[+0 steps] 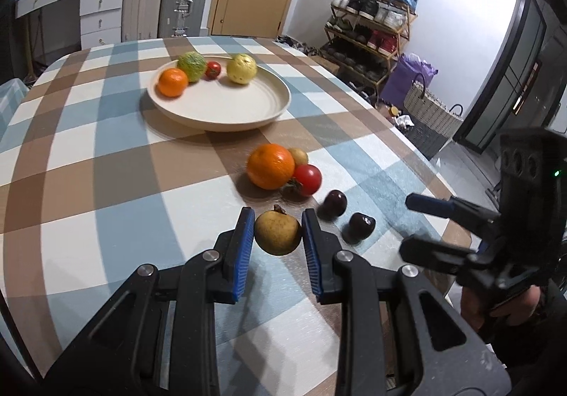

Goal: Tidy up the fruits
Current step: 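Grasp the brown kiwi with the left gripper while the right gripper grasps a dark plum, then carry the kiwi and dark plum onto the cream plate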

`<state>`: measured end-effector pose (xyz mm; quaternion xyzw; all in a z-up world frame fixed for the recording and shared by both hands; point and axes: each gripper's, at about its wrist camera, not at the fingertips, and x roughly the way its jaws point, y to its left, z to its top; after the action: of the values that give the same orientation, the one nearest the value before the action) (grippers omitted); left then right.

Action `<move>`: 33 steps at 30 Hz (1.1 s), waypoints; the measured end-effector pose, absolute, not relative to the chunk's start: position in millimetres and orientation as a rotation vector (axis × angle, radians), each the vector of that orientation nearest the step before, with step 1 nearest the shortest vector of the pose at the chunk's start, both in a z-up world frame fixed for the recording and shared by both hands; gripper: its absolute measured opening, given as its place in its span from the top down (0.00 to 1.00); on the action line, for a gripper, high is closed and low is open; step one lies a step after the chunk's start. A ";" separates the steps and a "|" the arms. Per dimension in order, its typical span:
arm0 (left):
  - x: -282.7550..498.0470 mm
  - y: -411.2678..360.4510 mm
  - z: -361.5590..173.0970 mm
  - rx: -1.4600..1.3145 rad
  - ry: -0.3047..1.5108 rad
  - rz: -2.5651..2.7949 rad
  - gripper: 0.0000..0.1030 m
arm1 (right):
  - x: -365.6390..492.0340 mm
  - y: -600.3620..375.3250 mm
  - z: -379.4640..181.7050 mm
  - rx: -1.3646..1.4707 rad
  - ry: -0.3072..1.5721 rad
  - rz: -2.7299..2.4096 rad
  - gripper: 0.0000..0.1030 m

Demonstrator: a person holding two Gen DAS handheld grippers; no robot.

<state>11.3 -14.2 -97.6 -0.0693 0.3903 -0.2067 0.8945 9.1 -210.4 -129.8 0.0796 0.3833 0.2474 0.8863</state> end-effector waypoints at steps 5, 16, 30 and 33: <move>6.1 2.5 -95.4 -0.166 0.796 -0.417 0.76 | 13.2 -199.2 -136.0 0.106 0.815 0.515 0.02; 5.7 21.8 -102.4 -0.212 0.797 -0.399 0.76 | 21.7 -181.7 -145.6 0.002 0.859 0.497 0.41; 8.6 30.7 -101.6 -0.232 0.795 -0.371 0.76 | 23.5 -187.3 -151.1 0.012 0.864 0.483 0.75; 11.5 31.7 -98.5 -0.224 0.788 -0.362 0.76 | 22.2 -191.3 -145.9 0.036 0.842 0.492 0.75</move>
<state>11.5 31.7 -98.5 -0.1083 0.3811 -0.1752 0.9013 22.2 -191.3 -145.9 0.0173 0.4044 0.2363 0.8834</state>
